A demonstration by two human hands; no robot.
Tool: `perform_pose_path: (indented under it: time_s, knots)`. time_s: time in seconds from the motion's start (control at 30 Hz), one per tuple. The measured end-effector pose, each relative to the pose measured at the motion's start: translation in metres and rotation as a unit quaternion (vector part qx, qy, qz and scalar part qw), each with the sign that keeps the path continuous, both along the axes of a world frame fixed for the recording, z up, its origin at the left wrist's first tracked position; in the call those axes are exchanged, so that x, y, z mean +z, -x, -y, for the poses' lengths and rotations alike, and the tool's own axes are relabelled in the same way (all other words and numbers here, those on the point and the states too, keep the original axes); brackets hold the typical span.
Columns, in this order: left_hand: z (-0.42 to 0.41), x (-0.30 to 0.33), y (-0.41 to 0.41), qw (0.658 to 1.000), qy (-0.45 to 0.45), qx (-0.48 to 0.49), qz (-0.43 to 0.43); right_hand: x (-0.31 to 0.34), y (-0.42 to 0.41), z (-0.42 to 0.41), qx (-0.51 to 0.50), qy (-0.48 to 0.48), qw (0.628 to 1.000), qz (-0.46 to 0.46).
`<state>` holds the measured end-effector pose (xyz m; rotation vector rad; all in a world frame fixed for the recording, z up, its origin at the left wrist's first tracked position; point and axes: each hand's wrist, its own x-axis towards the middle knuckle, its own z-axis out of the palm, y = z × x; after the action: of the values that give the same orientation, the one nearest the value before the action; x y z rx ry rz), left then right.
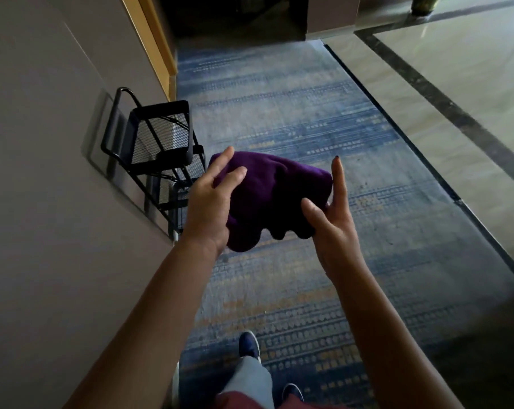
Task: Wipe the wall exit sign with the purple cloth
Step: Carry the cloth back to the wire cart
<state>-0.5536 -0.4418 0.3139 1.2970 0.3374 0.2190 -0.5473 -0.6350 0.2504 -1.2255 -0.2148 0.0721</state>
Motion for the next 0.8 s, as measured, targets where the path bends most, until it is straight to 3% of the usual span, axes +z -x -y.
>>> perform_pose_path:
  time_s: [0.17,0.3,0.5,0.67,0.8]
  knots:
    - [-0.014,-0.011,-0.068,1.000,0.010,-0.004,0.008,0.002,-0.065,-0.023,-0.061,0.185,0.975,0.103]
    - [-0.047,-0.019,-0.127,0.997,0.005,-0.072,0.038,0.001,-0.136,-0.040,-0.040,0.171,0.984,0.038]
    - [-0.102,-0.030,-0.217,0.987,-0.108,-0.115,0.034,0.019,-0.239,-0.079,-0.064,0.288,0.955,0.017]
    - [-0.133,-0.043,-0.290,0.974,-0.199,-0.105,0.032,0.019,-0.322,-0.101,-0.053,0.308,0.950,0.020]
    - [-0.149,-0.060,-0.346,0.973,-0.213,-0.086,0.014,0.009,-0.396,-0.117,-0.009,0.317,0.948,0.007]
